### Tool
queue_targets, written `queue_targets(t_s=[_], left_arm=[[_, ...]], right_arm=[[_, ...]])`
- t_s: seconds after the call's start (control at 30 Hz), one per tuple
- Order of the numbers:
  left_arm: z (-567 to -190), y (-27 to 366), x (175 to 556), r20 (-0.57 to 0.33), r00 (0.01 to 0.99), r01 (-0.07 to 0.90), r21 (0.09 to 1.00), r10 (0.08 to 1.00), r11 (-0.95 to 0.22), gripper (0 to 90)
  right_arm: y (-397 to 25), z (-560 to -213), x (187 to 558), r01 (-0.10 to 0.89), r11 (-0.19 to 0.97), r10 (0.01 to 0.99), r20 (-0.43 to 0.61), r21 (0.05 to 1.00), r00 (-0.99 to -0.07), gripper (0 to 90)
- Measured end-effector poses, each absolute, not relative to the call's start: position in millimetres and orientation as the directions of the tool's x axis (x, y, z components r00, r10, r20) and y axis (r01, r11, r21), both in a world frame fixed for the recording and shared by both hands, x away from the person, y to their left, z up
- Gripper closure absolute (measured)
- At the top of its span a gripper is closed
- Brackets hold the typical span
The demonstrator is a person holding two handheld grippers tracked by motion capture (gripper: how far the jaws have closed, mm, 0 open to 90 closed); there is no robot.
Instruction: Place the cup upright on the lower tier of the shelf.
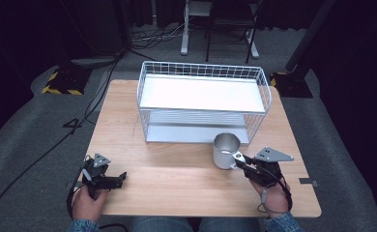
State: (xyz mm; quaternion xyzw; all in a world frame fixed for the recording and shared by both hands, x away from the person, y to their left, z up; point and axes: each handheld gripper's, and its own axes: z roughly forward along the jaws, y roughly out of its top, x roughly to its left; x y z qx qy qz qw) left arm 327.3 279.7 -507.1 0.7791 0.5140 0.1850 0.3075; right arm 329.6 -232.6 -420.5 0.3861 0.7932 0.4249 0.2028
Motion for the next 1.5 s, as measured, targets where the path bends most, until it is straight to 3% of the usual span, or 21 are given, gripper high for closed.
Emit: queue_targets(t_s=[0.3, 0.63, 1.5], left_arm=[[-507.1, 279.7, 327.3, -0.028, 0.403, 0.687, 0.669, 0.915, -0.282, 0.5], [-507.1, 279.7, 327.3, -0.028, 0.403, 0.687, 0.669, 0.915, -0.283, 0.5], [-507.2, 279.6, 327.4, -0.028, 0.401, 0.688, 0.67, 0.916, -0.28, 0.5]], right_arm=[[-227.4, -409.0, 342.2, 0.43, 0.308, 0.8, 0.014, 0.849, -0.6, 71.5], [-231.0, -403.0, 374.1, 0.437, 0.193, 0.842, 0.081, 0.878, -0.533, 71.5], [-221.6, -424.0, 429.4, 0.384, 0.141, 0.924, 0.018, 0.913, -0.383, 71.5]])
